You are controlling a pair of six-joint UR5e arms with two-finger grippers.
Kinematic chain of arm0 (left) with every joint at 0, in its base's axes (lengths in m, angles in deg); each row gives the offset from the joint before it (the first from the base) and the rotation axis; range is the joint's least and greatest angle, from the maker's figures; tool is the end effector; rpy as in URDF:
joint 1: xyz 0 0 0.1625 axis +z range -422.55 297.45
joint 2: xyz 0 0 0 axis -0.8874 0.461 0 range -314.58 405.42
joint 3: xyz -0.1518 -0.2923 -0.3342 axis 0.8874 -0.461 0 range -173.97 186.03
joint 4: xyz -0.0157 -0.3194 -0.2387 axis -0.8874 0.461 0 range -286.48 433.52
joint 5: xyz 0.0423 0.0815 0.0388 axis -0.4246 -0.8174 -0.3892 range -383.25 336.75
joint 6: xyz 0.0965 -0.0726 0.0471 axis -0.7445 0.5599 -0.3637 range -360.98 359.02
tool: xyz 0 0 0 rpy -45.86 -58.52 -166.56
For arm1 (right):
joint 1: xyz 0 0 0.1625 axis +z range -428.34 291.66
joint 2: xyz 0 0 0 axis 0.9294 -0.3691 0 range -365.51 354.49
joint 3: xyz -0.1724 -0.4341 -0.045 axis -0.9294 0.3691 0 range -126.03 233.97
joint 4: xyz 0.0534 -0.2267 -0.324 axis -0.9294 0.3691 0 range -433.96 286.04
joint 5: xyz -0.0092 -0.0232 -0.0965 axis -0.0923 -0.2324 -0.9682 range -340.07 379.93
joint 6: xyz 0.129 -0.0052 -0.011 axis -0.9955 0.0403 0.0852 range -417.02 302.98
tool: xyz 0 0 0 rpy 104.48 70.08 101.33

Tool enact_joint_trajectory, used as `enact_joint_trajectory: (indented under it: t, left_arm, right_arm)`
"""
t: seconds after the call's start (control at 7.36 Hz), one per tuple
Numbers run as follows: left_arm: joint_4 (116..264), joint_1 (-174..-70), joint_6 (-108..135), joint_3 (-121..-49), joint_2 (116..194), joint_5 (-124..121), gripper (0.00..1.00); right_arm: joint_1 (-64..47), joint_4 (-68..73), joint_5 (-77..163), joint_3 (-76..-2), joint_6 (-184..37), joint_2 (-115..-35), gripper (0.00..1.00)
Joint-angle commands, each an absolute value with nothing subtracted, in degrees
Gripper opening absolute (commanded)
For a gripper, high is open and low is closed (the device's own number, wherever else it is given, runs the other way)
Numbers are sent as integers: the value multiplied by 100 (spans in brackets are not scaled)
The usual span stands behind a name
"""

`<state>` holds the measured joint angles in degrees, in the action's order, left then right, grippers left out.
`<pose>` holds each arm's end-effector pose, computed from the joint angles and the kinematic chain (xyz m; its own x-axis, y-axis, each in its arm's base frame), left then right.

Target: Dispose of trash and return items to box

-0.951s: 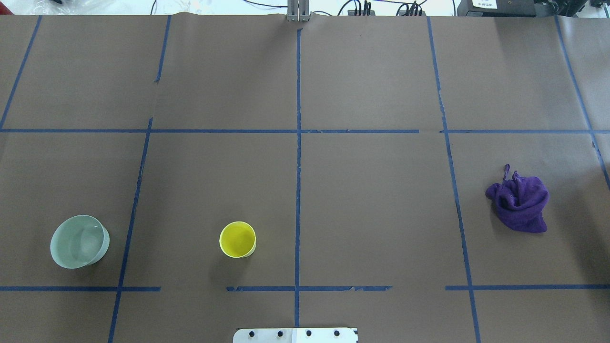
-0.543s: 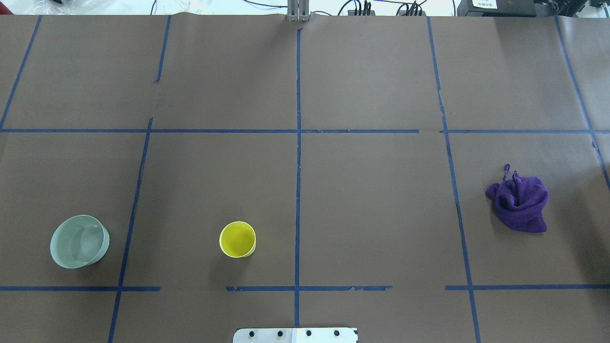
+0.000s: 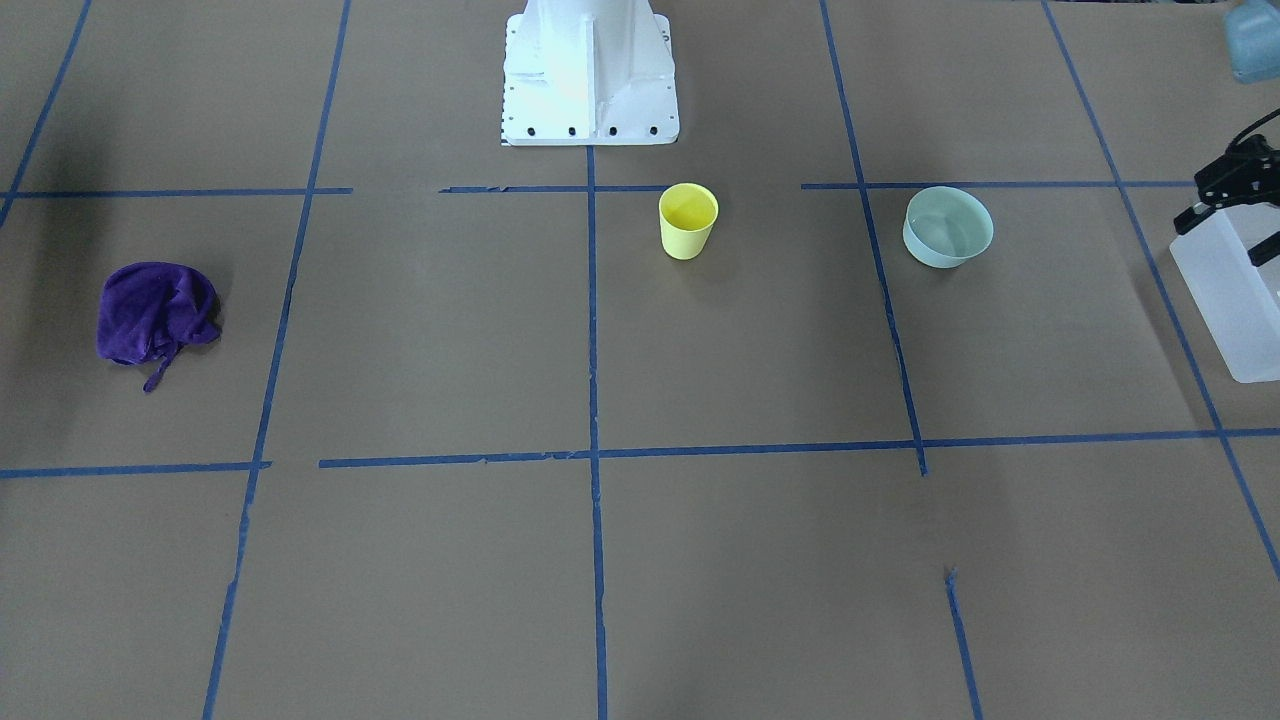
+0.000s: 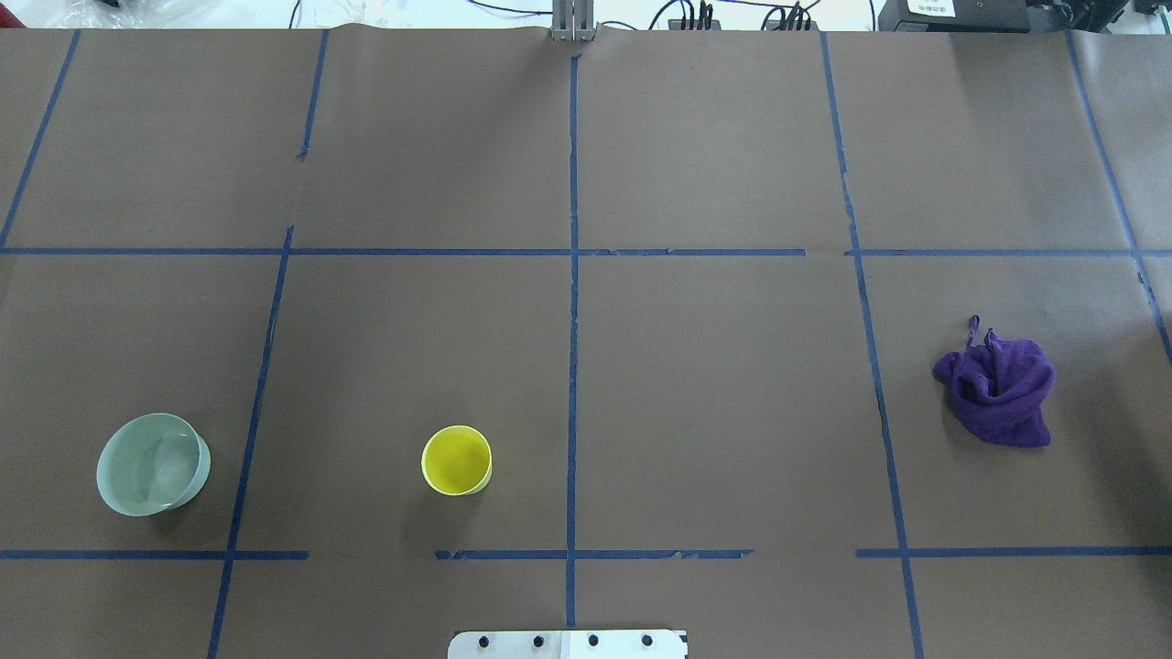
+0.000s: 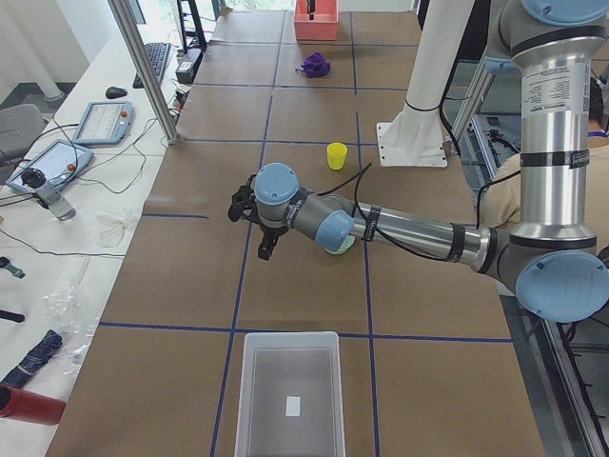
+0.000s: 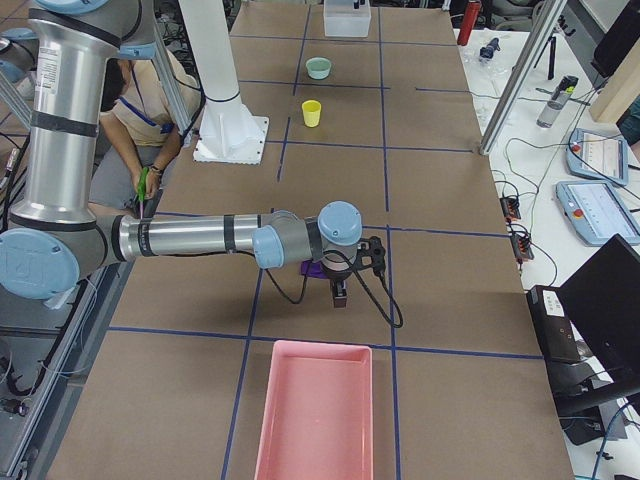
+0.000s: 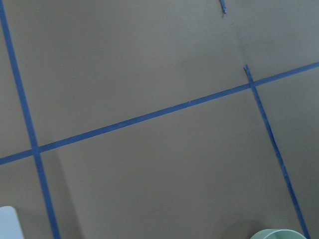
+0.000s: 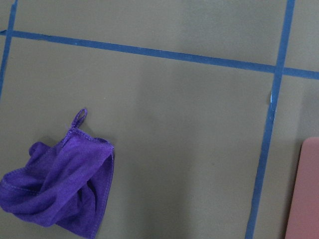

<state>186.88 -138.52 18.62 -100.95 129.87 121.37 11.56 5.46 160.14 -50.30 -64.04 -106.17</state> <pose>0.0818 -0.4413 0.5598 0.4897 0.2903 -0.8222 -0.0371 0.9490 0.3130 -0.0379 -0.4051 0.6559 0.6133 -0.1787 0.7694 0.0958 0.9837 0.1522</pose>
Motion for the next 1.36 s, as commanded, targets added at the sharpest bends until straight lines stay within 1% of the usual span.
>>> enact_joint_trajectory:
  t: [0.0,0.14,0.54,0.68,0.81,0.95,1.22]
  left_arm:
    - [19427,-12460,4335,-10695,12944,11914,100]
    - [19437,-11399,5976,-11248,13049,11060,100]
    - [19332,-9609,8192,-11262,14040,10053,100]
    - [18601,-9125,8495,-11262,14452,9623,100]
    - [17332,-8964,8471,-11236,15187,9184,100]
    - [16980,-8779,8471,-10983,15551,8979,100]
    - [16898,-8664,8471,-10911,15572,8680,100]
  right_arm:
    - [928,216,15820,-4878,-6431,-10597,100]
    - [840,224,15827,-4860,-6440,-10536,100]
    - [751,224,15827,-4720,-6449,-10422,100]
    - [690,224,15835,-4554,-6449,-10395,100]
    - [637,224,15844,-4404,-6449,-10290,100]
    - [628,224,15853,-4385,-6449,-10280,100]
    - [601,224,15853,-4350,-6449,-10271,100]
